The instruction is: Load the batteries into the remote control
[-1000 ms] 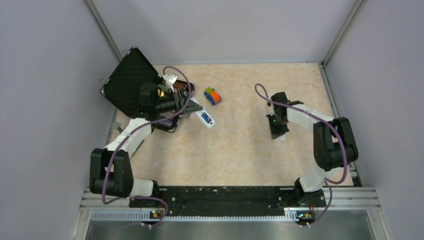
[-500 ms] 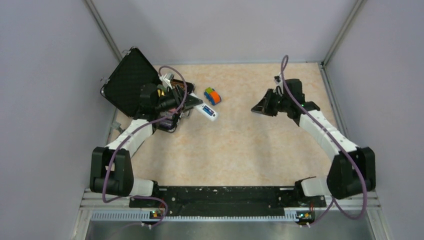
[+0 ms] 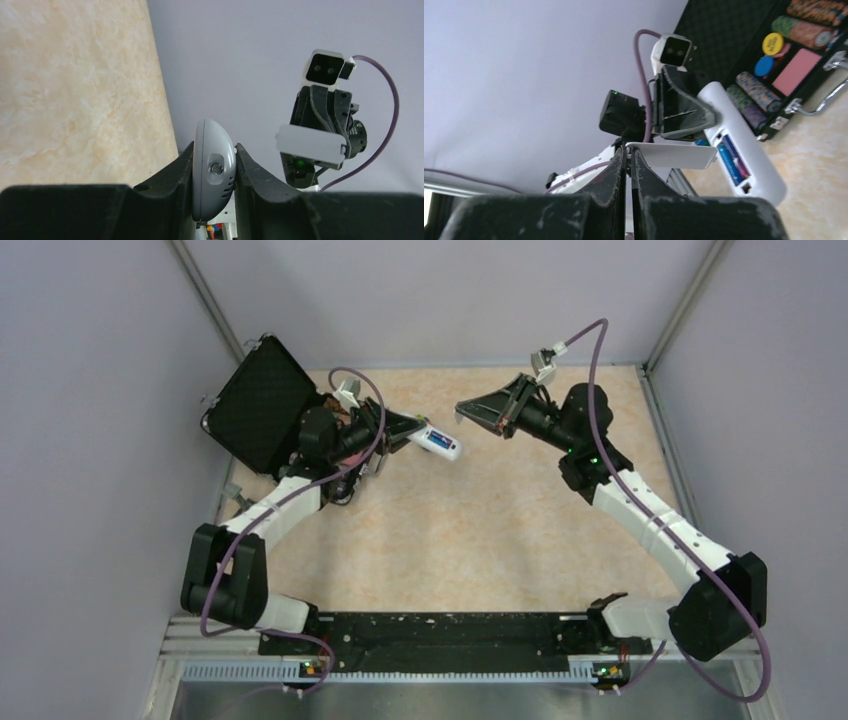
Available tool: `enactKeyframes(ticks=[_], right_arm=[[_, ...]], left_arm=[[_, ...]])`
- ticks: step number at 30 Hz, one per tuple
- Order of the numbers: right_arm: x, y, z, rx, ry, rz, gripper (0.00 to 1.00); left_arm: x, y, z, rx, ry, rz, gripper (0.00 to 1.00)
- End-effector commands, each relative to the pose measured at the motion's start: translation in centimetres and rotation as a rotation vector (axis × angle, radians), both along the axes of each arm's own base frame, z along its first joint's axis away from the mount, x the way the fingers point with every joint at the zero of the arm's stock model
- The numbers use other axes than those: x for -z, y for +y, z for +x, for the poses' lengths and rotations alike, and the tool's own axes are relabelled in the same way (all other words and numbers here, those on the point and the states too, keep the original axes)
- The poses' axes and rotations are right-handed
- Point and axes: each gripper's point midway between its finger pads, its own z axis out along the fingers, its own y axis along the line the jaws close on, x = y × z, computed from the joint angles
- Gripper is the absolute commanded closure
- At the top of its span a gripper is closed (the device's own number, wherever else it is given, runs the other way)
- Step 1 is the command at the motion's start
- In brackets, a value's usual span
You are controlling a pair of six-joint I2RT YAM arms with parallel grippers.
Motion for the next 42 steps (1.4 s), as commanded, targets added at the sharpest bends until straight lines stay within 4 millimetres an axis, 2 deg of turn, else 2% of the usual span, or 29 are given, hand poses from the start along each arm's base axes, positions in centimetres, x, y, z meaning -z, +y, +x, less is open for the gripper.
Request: enactKeyframes(ticks=[1, 6, 17, 42], right_arm=[[-5.4, 1.2, -1.7, -0.071, -0.039, 0.171, 1.00], [-5.7, 2.2, -2.6, -0.117, -0.030, 0.190, 1.00], [-4.0, 4.1, -2.5, -0.165, 0.002, 0.171, 1.00], [-2.2, 4.6, -0.9, -0.119, 0.013, 0.170, 1.00]], left_arm=[[-4.7, -0.5, 1.1, -0.039, -0.074, -0.108, 1.00], [-5.4, -0.8, 1.2, -0.031, -0.058, -0.158, 1.00], [-5.9, -2.0, 0.4, 0.017, -0.061, -0.181, 1.00], [-5.0, -2.4, -0.2, 0.038, -0.045, -0.176, 1.00]])
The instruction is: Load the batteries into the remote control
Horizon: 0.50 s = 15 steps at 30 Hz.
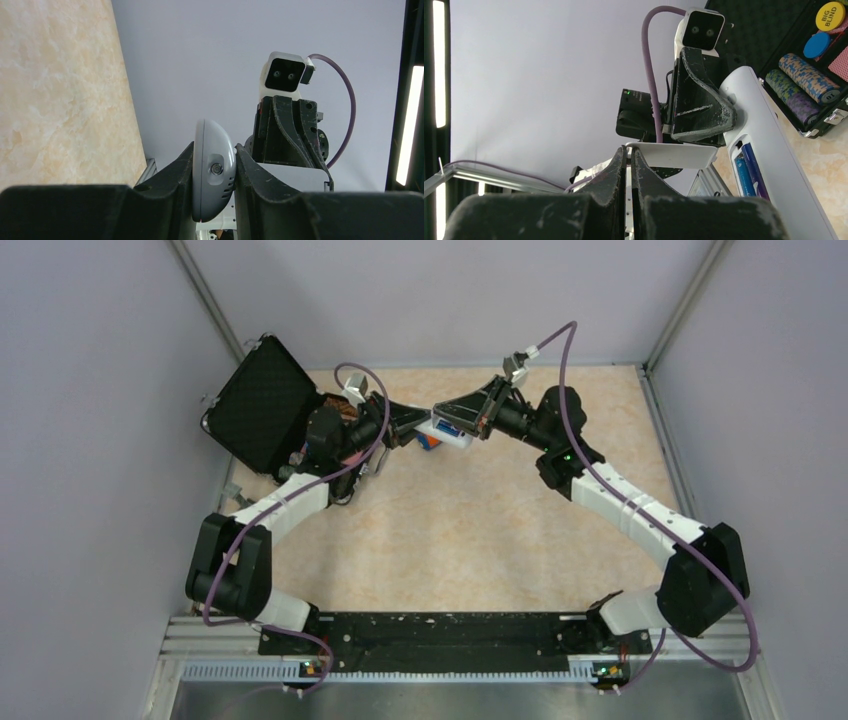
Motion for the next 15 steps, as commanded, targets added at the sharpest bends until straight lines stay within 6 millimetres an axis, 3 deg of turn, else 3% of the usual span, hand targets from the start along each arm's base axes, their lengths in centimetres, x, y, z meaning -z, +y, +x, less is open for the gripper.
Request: enactKeyframes(ticks=[1, 15], right_arm=[[-1.7, 0.2, -0.2, 0.006, -0.064, 0.037, 1.00], [-0.2, 0.4, 0.4, 0.013, -0.036, 0.017, 1.00]], left_arm=[[-2.4, -0.1, -0.5, 0.016, -0.096, -0.030, 1.00], [-2.6, -0.1, -0.5, 0.014, -0.107, -0.025, 1.00]])
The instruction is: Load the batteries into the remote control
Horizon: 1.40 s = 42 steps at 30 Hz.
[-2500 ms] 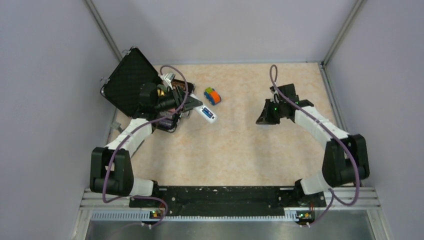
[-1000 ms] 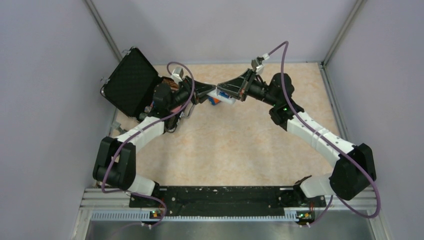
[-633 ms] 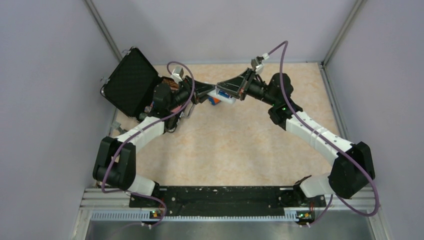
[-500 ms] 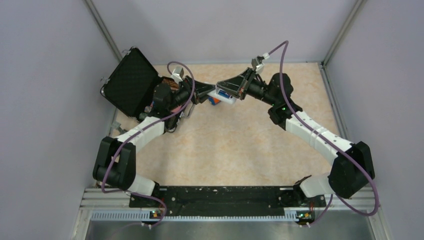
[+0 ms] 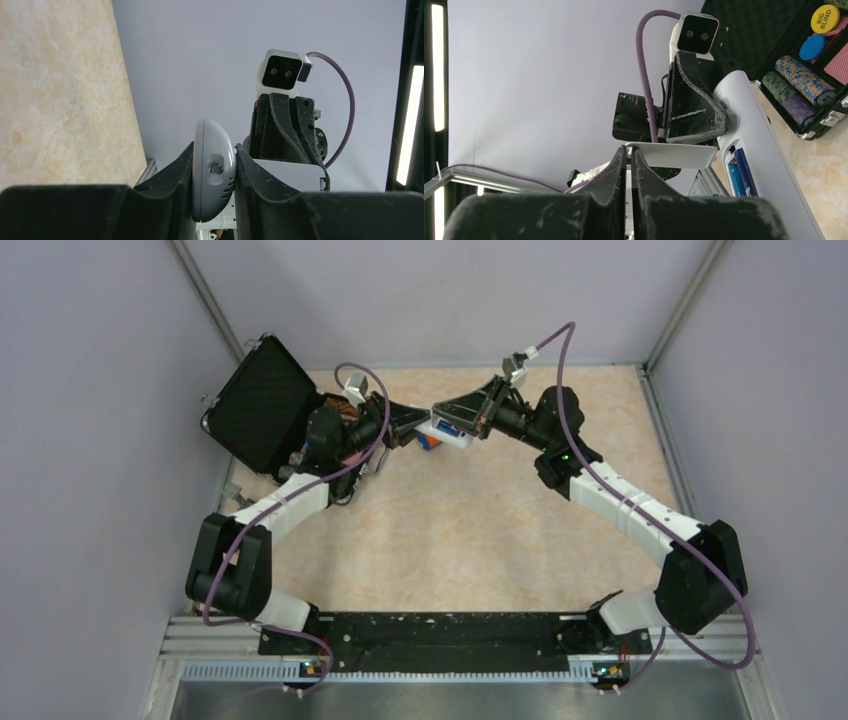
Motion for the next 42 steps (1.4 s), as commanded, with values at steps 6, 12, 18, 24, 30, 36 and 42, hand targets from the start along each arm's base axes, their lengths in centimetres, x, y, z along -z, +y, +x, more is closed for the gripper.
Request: enactKeyframes(ticks=[6, 12, 18, 24, 30, 36, 42], right_arm=[[0.0, 0.5, 0.1, 0.005, -0.037, 0.004, 1.00], [0.7, 0.5, 0.4, 0.011, -0.028, -0.003, 1.00], [1.3, 0.4, 0.5, 0.018, -0.014, -0.012, 1.00], [2.9, 0.2, 0.2, 0.020, 0.035, -0.037, 1.00], [4.0, -0.4, -0.5, 0.031, 0.083, -0.064, 0.93], [4.1, -1.0, -1.2, 0.041, 0.095, -0.072, 0.90], [4.2, -1.5, -1.1, 0.068, 0.107, -0.100, 0.89]], left_arm=[[-2.5, -0.1, -0.5, 0.012, -0.103, -0.025, 1.00], [-2.6, -0.1, -0.6, 0.014, -0.106, -0.026, 1.00], [-2.6, -0.1, -0.8, 0.019, -0.103, -0.026, 1.00], [-2.9, 0.0, -0.9, 0.017, -0.103, -0.035, 1.00], [-3.2, 0.0, -0.9, 0.018, -0.108, -0.047, 1.00], [-3.2, 0.0, -1.0, 0.021, -0.110, -0.045, 1.00], [-3.0, 0.1, -1.1, 0.017, -0.111, -0.031, 1.00]])
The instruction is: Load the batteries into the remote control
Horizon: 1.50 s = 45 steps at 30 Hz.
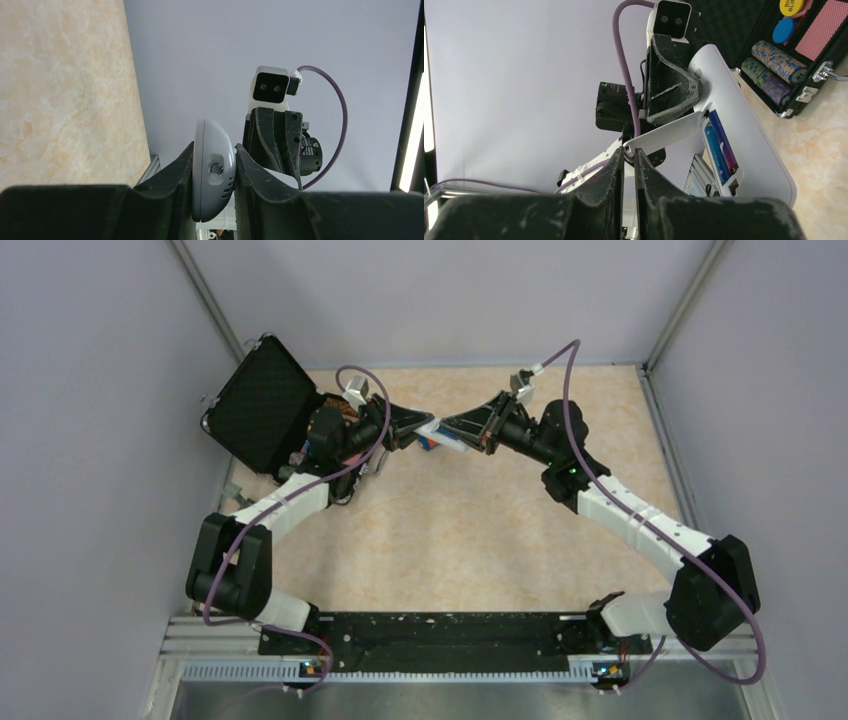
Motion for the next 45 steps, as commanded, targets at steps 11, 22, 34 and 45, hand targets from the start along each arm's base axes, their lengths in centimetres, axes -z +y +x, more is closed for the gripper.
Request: enactKeyframes(ticks=[11, 22, 34, 45], right_arm=[[1.8, -1.4, 0.1, 0.066, 0.042, -0.107, 0.91], [2.6, -2.5, 0.2, 0.087, 0.083, -0.148, 0.99], [3.7, -3.0, -0.5, 0.094, 0.078, -0.171, 1.00], [3.4, -4.3, -0.2, 0.183, -0.042, -0.119, 1.00]], left_arm=[[-3.5, 0.3, -1.4, 0.004, -0.143, -0.023, 1.00], [-2.8, 0.3, -1.2, -0.009, -0.138, -0.004, 1.00], [-3.0, 0.3, -0.6, -0.025, -0.146, -0.011, 1.00], [-4.0, 0.3, -0.5, -0.025, -0.137, -0.048, 1.00]])
